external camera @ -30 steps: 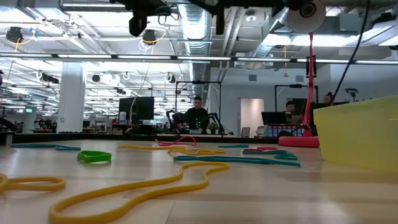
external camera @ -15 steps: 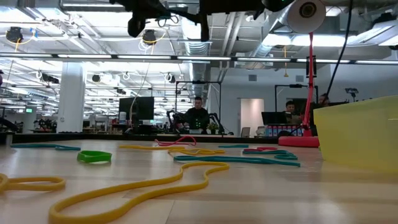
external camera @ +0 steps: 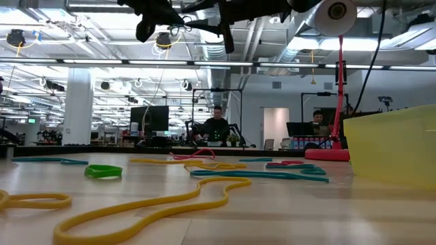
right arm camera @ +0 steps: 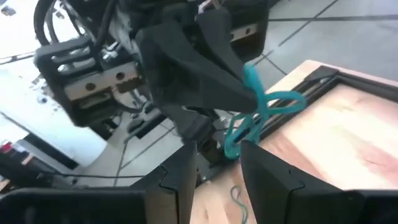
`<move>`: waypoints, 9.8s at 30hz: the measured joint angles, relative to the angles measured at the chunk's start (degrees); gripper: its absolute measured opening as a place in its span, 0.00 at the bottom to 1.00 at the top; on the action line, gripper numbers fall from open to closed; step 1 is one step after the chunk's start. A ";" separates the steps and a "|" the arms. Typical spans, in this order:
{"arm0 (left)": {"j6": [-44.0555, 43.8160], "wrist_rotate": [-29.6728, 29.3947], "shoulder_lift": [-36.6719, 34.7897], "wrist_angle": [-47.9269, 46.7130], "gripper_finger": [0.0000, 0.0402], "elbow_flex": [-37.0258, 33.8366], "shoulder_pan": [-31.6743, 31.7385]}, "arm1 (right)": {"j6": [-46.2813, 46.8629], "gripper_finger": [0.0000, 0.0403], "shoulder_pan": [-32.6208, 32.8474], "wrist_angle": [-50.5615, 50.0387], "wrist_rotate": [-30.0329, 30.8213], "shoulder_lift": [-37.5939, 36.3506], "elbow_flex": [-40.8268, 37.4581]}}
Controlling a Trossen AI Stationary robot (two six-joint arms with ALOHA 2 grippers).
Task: Pick and place items into bin
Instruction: Put the blue rubber band into the yellow bin
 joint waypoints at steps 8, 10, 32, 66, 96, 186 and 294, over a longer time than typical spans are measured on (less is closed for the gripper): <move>0.11 0.78 0.00 0.07 0.00 0.00 0.00 | 0.00 0.29 -0.87 0.38 0.70 0.00 0.00; 0.11 1.90 0.00 0.16 0.00 0.00 -0.02 | 0.00 0.29 -1.12 0.35 1.16 0.00 0.00; -1.47 4.07 0.05 0.87 0.00 0.00 -1.92 | -1.99 0.17 -1.38 0.59 1.24 -0.03 0.00; -3.19 -0.25 0.07 -0.54 0.28 0.00 -1.27 | 2.82 0.00 3.15 -47.02 -4.81 -11.62 -0.07; -1.74 0.70 0.07 -0.62 0.28 0.00 1.14 | 54.67 0.00 40.50 -84.68 0.28 -2.81 -0.04; -3.39 4.26 0.02 -1.51 0.28 0.04 1.01 | 9.12 0.17 12.30 -68.66 -1.45 18.23 -0.28; -3.45 5.71 0.01 -0.74 0.28 0.00 0.98 | 43.45 0.20 25.26 -76.53 -2.54 -0.28 -0.63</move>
